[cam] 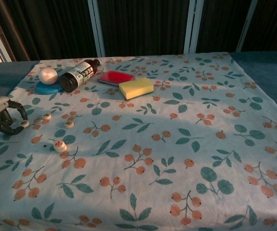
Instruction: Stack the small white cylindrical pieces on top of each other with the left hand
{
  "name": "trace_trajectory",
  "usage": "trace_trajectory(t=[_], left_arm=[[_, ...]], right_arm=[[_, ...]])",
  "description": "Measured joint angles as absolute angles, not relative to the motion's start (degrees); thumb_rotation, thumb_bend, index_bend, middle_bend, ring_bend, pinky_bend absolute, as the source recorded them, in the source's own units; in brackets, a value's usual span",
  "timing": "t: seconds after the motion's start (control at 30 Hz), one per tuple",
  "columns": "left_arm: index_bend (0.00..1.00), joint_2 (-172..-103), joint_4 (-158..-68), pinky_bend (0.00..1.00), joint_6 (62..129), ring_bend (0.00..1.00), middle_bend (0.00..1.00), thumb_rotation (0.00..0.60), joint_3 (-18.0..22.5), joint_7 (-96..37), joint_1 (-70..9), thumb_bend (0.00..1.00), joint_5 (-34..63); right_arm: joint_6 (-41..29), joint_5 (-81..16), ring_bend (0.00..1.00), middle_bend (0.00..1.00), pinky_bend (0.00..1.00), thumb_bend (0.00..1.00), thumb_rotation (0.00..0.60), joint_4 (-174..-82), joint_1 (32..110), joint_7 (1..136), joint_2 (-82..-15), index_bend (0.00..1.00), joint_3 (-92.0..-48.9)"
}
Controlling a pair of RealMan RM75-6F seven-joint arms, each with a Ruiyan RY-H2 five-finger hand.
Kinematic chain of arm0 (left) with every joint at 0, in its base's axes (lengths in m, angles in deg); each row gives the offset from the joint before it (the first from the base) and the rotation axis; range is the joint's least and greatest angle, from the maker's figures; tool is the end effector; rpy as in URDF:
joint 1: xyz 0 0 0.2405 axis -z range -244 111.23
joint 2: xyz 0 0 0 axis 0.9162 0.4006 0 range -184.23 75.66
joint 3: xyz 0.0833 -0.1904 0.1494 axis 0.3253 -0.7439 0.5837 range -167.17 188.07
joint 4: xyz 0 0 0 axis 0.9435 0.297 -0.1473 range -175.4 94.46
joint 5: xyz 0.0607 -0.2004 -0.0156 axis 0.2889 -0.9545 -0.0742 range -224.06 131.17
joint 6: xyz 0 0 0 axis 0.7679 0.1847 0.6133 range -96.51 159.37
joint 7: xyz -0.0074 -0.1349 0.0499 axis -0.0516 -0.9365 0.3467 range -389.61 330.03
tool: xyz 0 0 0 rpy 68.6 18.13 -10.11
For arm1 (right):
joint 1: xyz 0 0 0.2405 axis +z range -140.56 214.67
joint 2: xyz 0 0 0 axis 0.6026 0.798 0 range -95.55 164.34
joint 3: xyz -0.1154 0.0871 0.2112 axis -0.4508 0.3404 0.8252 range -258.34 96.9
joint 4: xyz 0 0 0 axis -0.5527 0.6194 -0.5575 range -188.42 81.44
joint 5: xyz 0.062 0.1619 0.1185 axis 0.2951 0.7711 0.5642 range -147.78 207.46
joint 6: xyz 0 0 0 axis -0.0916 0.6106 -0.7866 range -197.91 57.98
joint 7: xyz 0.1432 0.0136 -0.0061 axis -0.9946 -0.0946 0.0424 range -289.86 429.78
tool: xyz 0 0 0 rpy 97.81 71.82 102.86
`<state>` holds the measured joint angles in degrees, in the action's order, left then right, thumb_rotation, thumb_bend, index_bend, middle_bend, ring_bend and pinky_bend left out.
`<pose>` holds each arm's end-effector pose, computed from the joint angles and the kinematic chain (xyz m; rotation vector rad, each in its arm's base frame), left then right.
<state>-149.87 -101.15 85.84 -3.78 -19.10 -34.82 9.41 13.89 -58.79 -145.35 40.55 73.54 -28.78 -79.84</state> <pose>-0.2936 0.3554 0.0038 -1.3844 -1.1578 -0.7248 -0.3161 -0.1662 0.1551 1.4695 -0.8718 0.8114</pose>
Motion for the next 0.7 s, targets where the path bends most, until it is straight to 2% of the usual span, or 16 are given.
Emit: trace_trajectory(t=[0.13, 0.47, 0.7], left_arm=[[0.53, -148.3, -105.4, 1.00, 87.5, 1.00, 1.00, 0.600, -3.6, -19.7, -35.5, 0.40, 10.8], [0.52, -143.7, -123.1, 1.00, 93.2, 1.00, 1.00, 0.600, -1.6, -17.6, -37.3, 0.40, 15.5], [0.52, -146.2, -124.5, 1.00, 94.1, 1.00, 1.00, 0.600, 0.3, -13.1, -37.0, 0.40, 15.4]], right_arm=[[13.7, -59.0, 0.00, 0.00, 0.00, 0.15, 0.600, -145.4, 40.6, 73.9, -28.9, 0.00, -80.0], [13.5, -59.6, 0.00, 0.00, 0.00, 0.15, 0.600, -145.4, 40.8, 73.9, -28.9, 0.00, -80.3], [14.0, -59.8, 0.00, 0.00, 0.00, 0.15, 0.600, -145.2, 40.6, 73.1, -28.7, 0.00, -80.3]])
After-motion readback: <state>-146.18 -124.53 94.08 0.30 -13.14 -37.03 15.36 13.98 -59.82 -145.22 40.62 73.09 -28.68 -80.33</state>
